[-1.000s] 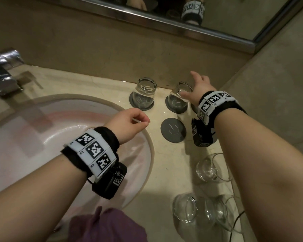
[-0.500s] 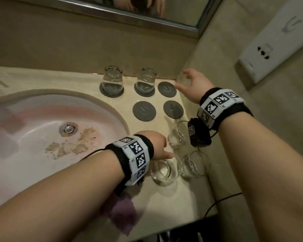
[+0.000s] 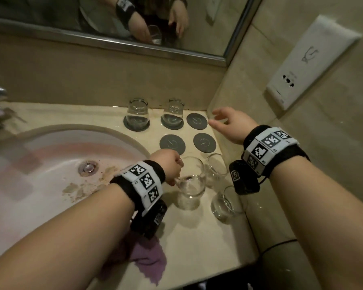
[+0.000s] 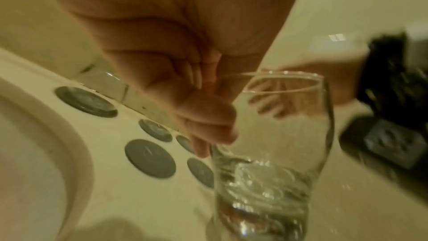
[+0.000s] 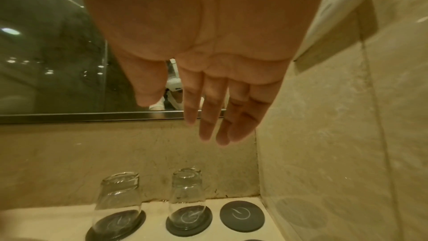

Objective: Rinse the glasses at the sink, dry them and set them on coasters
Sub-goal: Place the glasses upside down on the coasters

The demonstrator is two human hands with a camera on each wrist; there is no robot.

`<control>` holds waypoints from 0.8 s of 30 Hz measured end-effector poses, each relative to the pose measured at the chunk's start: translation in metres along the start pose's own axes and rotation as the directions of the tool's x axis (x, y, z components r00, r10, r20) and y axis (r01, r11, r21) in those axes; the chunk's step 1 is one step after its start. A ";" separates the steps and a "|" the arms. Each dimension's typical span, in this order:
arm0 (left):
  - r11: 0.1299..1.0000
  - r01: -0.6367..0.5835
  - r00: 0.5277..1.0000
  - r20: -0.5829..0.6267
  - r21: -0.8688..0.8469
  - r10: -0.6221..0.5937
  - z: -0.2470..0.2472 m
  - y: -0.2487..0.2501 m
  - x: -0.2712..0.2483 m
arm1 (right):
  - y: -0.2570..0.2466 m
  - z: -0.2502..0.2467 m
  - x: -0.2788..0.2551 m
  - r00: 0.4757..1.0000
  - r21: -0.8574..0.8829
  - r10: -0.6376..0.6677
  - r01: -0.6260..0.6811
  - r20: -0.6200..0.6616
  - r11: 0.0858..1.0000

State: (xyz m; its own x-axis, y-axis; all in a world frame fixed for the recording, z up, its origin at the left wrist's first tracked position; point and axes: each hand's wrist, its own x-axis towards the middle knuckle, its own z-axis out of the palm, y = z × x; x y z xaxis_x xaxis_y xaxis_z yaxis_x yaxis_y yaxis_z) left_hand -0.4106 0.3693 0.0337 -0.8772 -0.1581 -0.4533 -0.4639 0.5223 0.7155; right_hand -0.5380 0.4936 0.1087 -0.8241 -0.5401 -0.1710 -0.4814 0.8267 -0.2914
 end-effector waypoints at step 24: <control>0.473 -0.058 0.922 -0.229 -0.879 -0.313 -0.098 -0.047 -0.010 | -0.087 -0.010 0.044 0.979 0.262 -0.200 0.185 0.033 0.947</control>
State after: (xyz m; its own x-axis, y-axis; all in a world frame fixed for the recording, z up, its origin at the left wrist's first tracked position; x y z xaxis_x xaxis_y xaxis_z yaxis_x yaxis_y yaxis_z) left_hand -0.3920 0.2637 0.0569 -0.6914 -0.5014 -0.5202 -0.2777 -0.4803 0.8320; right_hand -0.5361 0.3997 0.1362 -0.7009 -0.6994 -0.1399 -0.5299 0.6419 -0.5542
